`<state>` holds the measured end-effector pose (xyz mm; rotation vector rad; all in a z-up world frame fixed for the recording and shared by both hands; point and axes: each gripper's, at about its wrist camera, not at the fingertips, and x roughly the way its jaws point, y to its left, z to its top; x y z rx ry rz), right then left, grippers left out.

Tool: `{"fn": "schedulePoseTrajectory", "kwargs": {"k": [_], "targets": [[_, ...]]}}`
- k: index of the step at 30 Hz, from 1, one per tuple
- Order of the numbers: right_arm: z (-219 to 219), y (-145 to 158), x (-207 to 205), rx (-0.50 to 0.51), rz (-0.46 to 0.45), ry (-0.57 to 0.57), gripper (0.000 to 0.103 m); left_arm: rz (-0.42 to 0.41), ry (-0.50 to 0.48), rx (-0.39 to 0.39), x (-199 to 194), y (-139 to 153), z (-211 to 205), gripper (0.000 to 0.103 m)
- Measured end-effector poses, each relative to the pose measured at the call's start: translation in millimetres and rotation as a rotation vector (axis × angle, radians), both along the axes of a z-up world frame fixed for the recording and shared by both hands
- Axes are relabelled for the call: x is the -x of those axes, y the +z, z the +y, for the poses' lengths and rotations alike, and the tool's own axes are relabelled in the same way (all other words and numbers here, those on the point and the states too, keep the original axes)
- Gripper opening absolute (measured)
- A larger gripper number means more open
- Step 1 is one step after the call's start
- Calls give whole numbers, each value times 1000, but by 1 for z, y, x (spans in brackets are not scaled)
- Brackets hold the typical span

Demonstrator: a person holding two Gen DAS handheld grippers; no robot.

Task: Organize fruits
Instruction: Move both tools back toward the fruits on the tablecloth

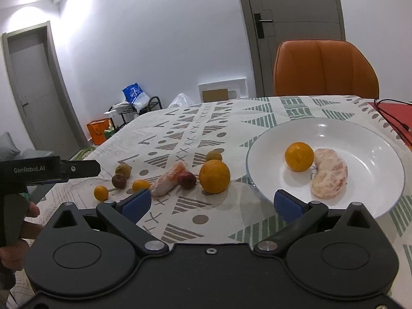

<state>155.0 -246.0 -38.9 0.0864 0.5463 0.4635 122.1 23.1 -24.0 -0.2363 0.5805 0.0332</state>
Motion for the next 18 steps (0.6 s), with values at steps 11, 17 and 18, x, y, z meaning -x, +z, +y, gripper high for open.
{"fn": "schedulePoseTrajectory", "kwargs": {"k": [11,17,18], "targets": [[17,-2,-9,21,14,35,92,32,2,2,-6,-16,9,99],[29,-6,-16,19,45,73,79,66,9,29,-12,-25,16,78],[31,-7,-17,21,52,74,78,70,10,30,-12,-26,17,74]]}}
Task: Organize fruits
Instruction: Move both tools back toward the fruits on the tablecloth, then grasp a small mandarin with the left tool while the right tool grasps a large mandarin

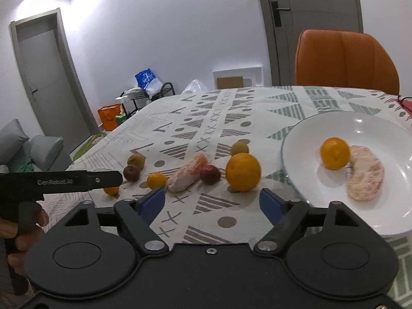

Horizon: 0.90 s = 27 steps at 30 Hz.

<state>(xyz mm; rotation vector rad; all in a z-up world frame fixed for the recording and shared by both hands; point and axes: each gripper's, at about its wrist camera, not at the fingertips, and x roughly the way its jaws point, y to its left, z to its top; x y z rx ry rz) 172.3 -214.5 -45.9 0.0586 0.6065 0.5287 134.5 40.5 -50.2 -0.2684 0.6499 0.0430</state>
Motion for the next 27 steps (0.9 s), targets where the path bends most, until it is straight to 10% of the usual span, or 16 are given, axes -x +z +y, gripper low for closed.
{"fn": "schedulePoseTrajectory", "kwargs": {"k": [14,27], "targets": [[13,-7,-17,27,50,-4,61,25,4,1,-11,-11,8,22],[11,-2,-29,71,25,-45,57,21,7,18,-13,-11,12,22]]}}
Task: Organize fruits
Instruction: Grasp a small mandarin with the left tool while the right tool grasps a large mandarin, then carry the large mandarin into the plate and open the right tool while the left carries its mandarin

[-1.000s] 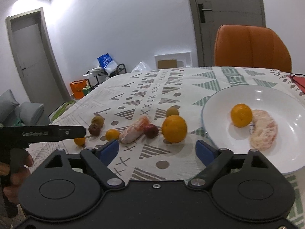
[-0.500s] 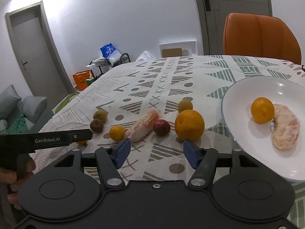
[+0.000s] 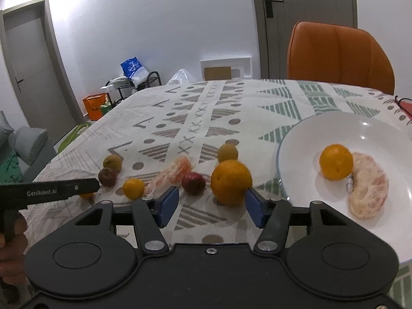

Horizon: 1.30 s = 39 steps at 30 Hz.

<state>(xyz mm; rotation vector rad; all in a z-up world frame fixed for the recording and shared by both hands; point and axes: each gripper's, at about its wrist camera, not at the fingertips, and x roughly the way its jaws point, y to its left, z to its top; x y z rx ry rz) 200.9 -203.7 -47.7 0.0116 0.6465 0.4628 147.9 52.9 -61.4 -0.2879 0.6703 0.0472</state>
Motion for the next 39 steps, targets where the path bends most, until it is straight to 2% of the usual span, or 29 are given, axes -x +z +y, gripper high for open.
{"fn": "schedulePoseTrajectory", "kwargs": {"k": [10,22,39], "targets": [[3,5,-16,59,-38,-22,54,-7,24,11,-1,5,9,22],[19,-9,-19,183,-38,0,38,-10,34,15,-1,6,16,22],[-11,19,6,45,-69,2,36,-57,-34,-19,3,29,-15,22]]}}
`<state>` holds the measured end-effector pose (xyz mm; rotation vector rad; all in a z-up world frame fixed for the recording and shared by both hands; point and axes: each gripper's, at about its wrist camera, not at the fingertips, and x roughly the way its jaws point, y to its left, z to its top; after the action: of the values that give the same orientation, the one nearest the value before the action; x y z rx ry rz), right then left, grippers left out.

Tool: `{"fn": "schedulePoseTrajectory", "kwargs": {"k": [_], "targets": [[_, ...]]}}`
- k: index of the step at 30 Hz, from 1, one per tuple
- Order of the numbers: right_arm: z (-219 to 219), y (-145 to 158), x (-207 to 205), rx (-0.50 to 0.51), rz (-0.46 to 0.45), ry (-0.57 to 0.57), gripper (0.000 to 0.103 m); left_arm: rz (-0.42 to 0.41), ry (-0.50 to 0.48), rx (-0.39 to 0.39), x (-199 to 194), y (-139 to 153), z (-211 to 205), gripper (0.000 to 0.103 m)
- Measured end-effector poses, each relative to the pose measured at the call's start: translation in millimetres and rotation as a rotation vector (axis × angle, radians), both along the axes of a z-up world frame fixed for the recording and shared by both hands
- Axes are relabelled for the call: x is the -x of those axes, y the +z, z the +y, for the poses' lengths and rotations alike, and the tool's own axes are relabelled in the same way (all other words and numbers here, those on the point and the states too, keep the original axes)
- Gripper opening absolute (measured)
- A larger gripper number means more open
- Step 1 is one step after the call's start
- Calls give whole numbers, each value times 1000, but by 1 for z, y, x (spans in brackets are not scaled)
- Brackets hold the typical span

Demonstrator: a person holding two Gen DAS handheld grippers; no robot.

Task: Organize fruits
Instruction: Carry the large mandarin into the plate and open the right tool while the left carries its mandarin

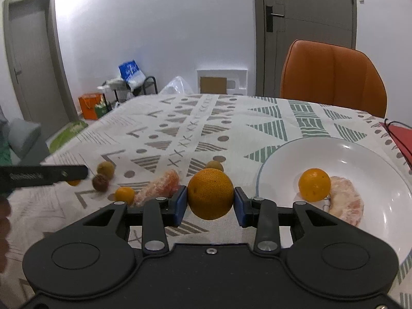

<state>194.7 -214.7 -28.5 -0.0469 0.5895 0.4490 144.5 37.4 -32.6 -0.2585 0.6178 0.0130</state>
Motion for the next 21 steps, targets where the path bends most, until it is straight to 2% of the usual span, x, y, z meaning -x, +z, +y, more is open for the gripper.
{"fn": "schedulePoseTrajectory", "kwargs": {"k": [7,21], "targets": [[-25,7,13,-49,-16,-10,36,-17,-38,-23,1,9,-25,22],[-72,2,28,-84,-22,-90,36,-35,-104,-59,0,17,-69,22]]}}
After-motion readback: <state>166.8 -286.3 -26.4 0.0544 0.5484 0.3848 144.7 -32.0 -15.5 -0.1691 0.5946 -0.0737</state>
